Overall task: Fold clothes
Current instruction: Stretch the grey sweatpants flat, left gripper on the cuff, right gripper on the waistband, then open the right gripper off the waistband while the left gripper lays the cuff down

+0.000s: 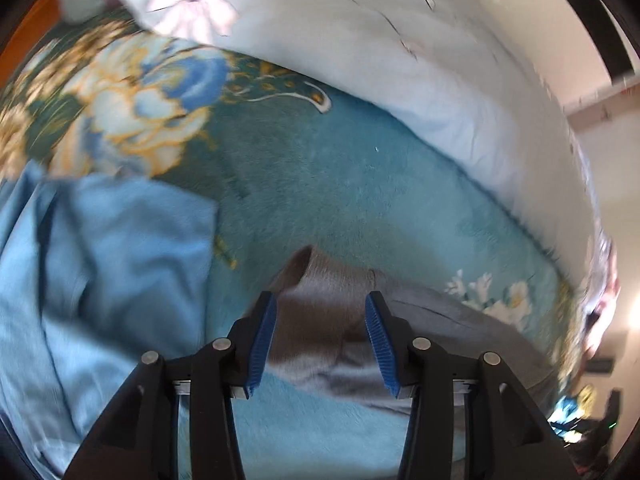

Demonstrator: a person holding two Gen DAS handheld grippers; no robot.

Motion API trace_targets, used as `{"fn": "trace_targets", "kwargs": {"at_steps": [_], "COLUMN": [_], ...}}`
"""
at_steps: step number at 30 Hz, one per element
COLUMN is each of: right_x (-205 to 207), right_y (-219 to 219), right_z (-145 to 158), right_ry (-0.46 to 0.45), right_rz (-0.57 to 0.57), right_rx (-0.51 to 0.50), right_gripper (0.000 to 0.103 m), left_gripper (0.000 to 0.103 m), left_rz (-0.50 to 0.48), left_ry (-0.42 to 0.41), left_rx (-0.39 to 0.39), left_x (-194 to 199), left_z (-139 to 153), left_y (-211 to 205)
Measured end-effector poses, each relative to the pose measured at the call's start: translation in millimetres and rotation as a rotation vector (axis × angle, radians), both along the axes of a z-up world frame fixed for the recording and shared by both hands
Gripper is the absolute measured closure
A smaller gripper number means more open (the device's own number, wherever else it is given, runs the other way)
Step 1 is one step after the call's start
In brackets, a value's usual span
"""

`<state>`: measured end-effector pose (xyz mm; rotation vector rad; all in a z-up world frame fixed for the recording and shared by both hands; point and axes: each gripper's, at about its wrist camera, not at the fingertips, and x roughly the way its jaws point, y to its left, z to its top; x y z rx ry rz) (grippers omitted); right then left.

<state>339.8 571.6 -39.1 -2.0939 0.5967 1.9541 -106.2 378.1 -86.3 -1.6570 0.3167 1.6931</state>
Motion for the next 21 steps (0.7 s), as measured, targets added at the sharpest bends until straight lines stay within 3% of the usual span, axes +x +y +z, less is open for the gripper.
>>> {"fn": "trace_targets", "kwargs": {"at_steps": [9, 11, 12, 17, 21], "right_x": [14.7, 16.8, 17.4, 19.7, 24.3], "right_y": [7.2, 8.2, 8.8, 13.0, 16.1], "right_z": [-6.1, -6.4, -6.6, -7.8, -7.9], "right_ry": [-0.038, -0.044, -0.046, -0.049, -0.048], "right_rz": [-0.024, -0.027, -0.029, -0.044, -0.064], "right_rx": [-0.005, -0.008, -0.009, -0.01, -0.01], "right_gripper": [0.071, 0.071, 0.071, 0.069, 0.068], "left_gripper": [0.057, 0.077, 0.092, 0.1, 0.102], "left_rz": [-0.098, -0.124, -0.136, -0.181, 0.009], "left_ry": [-0.098, -0.111, -0.108, -0.058, 0.004], "left_rx": [0.018, 0.032, 0.035, 0.065, 0.14], "left_x": [-3.8, -1.1, 0.6, 10.4, -15.1], "left_z": [-11.3, -8.4, -6.8, 6.5, 19.0], "left_y": [13.5, 14.3, 14.6, 19.7, 17.5]}}
